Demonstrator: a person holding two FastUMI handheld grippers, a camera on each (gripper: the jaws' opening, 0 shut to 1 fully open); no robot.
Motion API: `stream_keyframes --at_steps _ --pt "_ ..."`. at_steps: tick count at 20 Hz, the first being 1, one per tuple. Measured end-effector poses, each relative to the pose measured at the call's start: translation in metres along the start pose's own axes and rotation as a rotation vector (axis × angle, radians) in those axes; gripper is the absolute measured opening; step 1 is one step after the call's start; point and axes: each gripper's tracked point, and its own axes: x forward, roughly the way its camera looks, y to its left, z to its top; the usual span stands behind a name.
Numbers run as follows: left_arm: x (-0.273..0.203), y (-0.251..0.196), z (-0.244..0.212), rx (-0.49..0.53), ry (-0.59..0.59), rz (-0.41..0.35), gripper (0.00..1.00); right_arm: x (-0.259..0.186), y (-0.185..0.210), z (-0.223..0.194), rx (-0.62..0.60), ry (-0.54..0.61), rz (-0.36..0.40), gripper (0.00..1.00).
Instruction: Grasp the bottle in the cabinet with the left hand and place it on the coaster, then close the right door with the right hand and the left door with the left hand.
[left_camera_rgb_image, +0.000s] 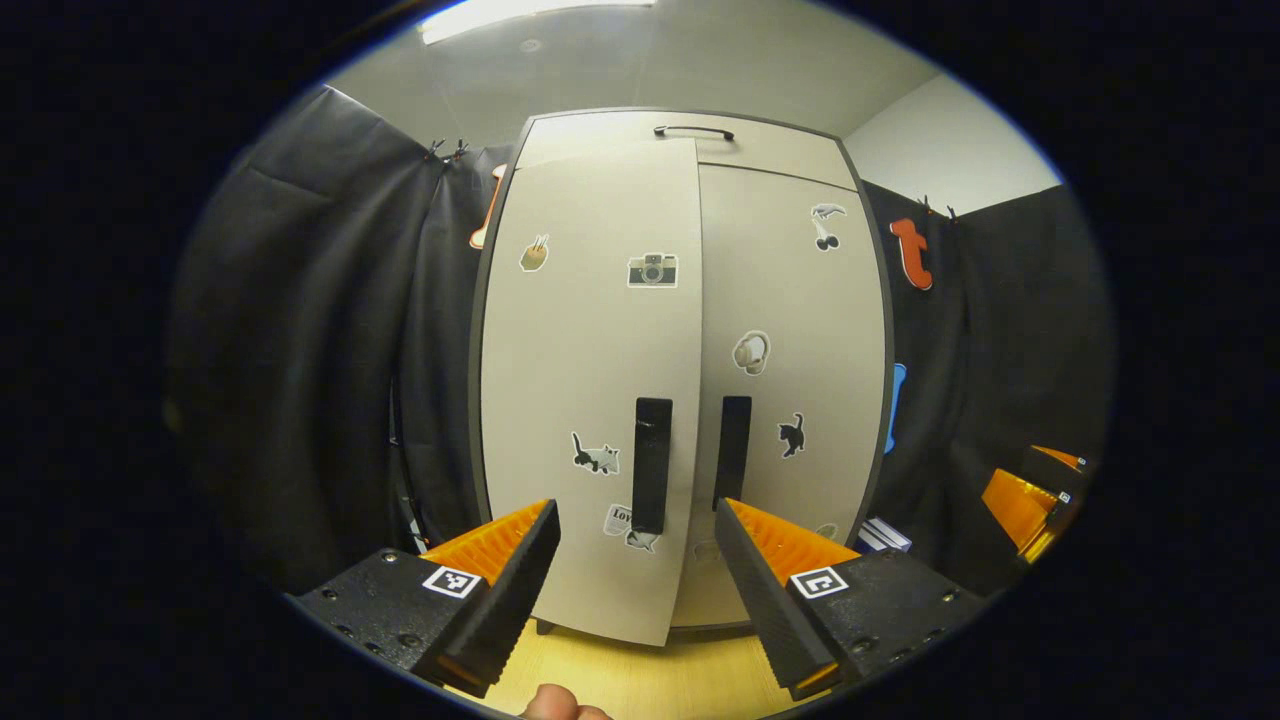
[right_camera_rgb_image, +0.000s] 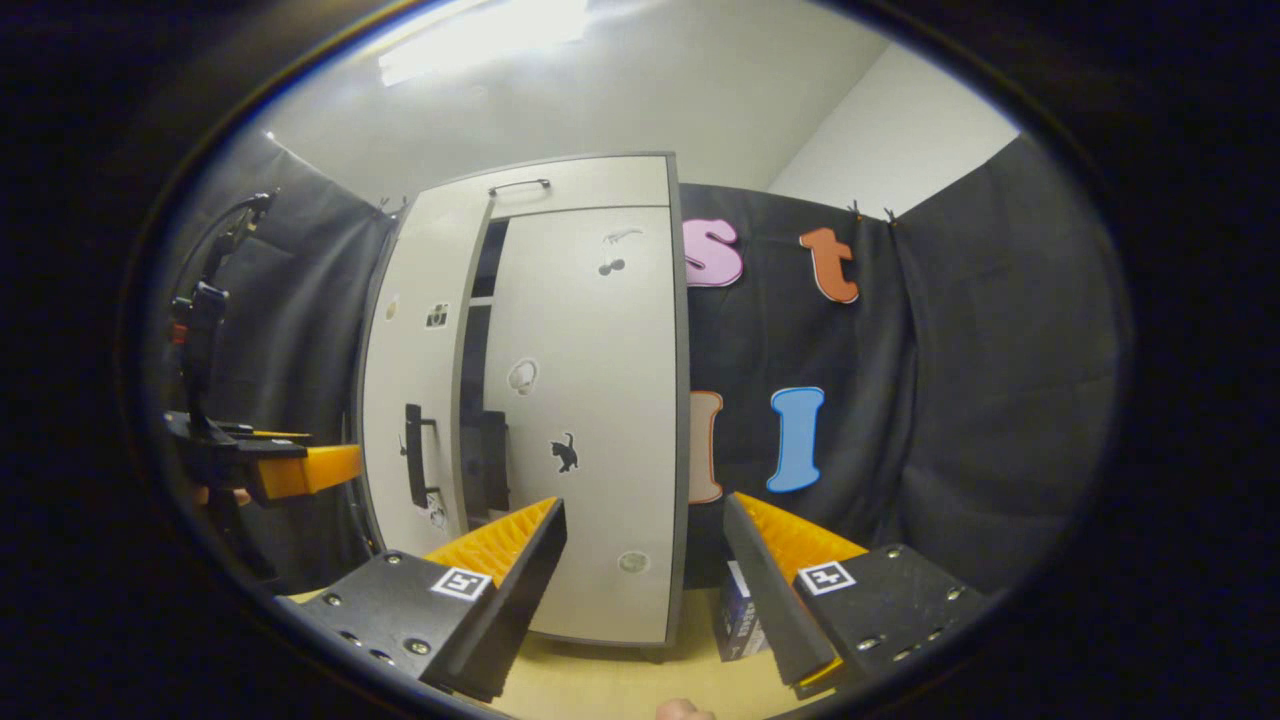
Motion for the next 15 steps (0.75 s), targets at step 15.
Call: stream_keyframes --at_steps 15 --pt "0.009 0.009 -0.003 -0.012 0.003 0.043 0.93 0.015 -0.009 -0.008 0.003 0.0 0.001 0.96"
